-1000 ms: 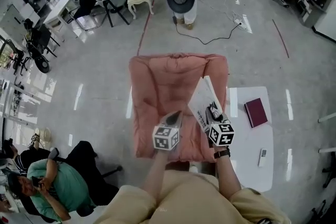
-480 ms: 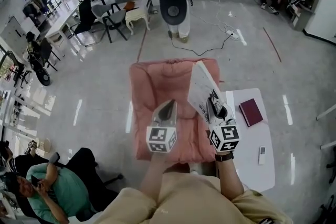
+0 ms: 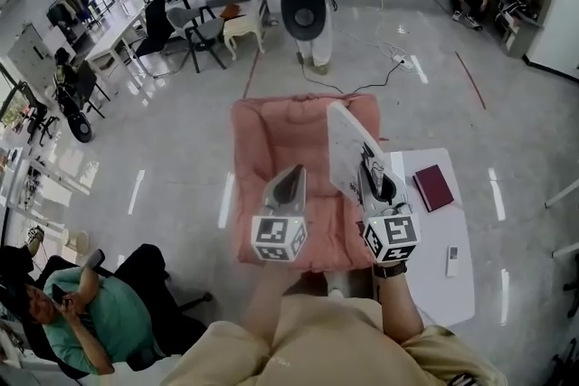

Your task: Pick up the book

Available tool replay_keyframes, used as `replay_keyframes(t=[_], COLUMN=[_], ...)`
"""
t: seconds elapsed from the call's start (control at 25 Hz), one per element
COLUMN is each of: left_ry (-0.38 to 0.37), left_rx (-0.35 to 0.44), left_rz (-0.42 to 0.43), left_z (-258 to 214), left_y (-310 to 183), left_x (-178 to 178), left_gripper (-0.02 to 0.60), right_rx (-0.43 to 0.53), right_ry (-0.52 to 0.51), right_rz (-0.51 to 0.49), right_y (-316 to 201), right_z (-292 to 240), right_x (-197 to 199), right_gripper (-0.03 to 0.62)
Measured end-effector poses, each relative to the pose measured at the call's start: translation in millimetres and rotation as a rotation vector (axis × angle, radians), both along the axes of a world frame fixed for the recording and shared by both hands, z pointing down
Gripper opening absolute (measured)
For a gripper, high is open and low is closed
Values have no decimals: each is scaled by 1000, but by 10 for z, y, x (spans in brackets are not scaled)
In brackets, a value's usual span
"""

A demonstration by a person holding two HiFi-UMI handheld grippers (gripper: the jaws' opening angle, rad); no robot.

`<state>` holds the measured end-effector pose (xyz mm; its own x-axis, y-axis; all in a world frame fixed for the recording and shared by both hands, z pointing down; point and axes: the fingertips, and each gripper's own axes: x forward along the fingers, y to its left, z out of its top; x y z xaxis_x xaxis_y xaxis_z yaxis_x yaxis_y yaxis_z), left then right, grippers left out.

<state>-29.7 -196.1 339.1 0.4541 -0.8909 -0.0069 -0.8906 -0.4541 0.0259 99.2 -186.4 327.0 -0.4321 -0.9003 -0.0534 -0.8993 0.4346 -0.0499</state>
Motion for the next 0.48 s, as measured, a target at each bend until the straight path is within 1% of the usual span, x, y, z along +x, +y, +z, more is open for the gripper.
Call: replay_keyframes(t=[0.32,0.48], left_ry=[6,-6], left_rx=[3,-2], left_rz=[-17,-1], left_z=[-41,82], left_y=[280,436], left_x=[-150,-137], left_gripper=[2,3], right_rx=[15,14], right_ry=[29,45], right_rz=[-18,-20], right_y=[295,416], right_z=[-66,44], right_x=[-171,-226], right_gripper=[48,48])
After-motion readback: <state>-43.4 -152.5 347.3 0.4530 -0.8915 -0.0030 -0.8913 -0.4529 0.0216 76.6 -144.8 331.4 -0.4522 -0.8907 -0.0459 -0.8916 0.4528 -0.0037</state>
